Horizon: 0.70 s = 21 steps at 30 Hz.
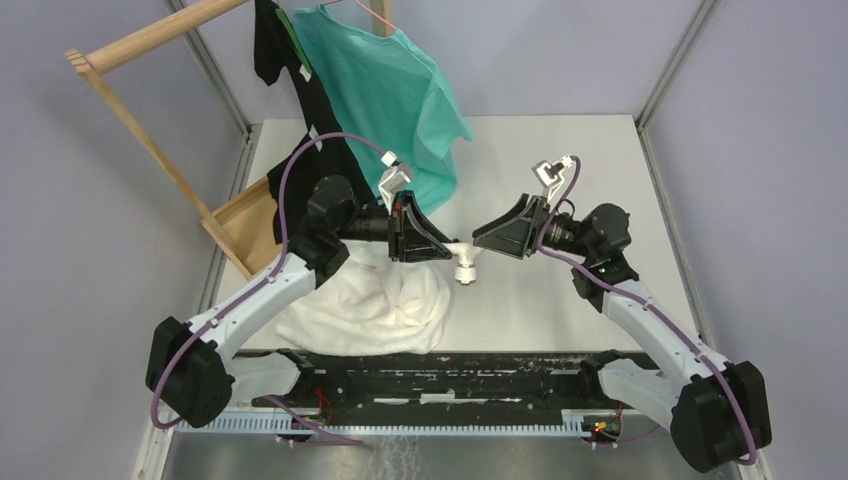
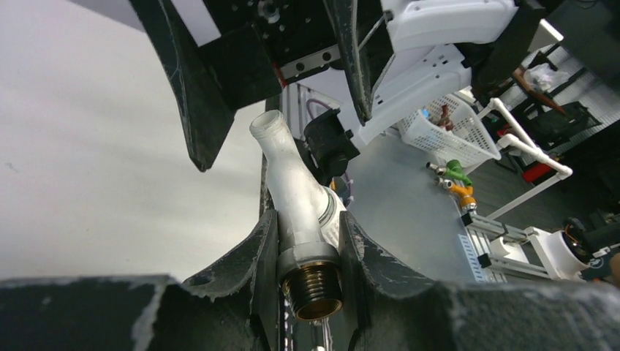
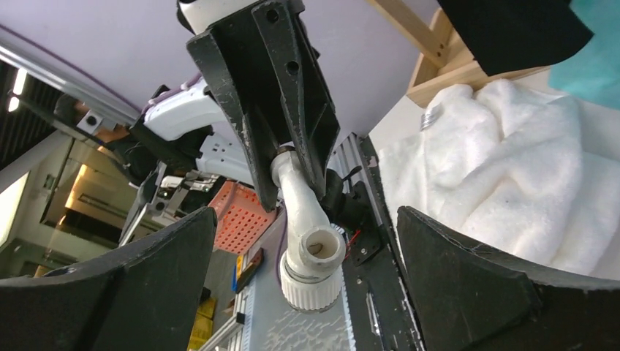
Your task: Install the water faucets
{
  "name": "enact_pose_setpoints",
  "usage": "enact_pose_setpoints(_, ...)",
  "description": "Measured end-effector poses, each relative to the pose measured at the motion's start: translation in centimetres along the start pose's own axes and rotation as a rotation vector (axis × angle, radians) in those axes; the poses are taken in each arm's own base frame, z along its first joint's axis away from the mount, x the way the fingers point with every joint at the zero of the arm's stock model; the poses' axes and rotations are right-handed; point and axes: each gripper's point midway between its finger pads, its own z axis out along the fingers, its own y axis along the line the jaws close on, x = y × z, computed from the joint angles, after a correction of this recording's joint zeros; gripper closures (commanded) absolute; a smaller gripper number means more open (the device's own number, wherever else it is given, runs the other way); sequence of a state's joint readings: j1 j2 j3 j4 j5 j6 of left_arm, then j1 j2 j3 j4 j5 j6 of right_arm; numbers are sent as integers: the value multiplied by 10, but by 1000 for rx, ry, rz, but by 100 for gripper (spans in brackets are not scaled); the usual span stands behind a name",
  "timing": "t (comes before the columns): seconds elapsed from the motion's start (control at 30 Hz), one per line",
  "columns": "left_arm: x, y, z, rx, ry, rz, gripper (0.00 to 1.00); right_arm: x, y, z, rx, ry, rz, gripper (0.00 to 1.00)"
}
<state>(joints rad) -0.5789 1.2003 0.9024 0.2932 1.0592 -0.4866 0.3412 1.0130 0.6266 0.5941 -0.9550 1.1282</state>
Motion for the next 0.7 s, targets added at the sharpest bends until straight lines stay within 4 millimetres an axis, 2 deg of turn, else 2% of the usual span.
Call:
enact_pose_setpoints(0.1,-1,-5,0,34,-23,9,97,6,6,0,-48,12,13,3)
enact_pose_setpoints(0.37,-13,-13,2,72,-68,45,97,18,14,9,-150,42,46,25)
enact_pose_setpoints(0.47,-15,-13,3,79,-77,47,97,21,16,13,-173,53,45,31)
enact_pose_setpoints(0.6,-15,-10,4,82,-78,33,97,29,16,18,-194,86,56,34)
enact_pose_setpoints(0.7,-13,-7,5,81,-75,26,97,35,16,20,-203,107,63,44)
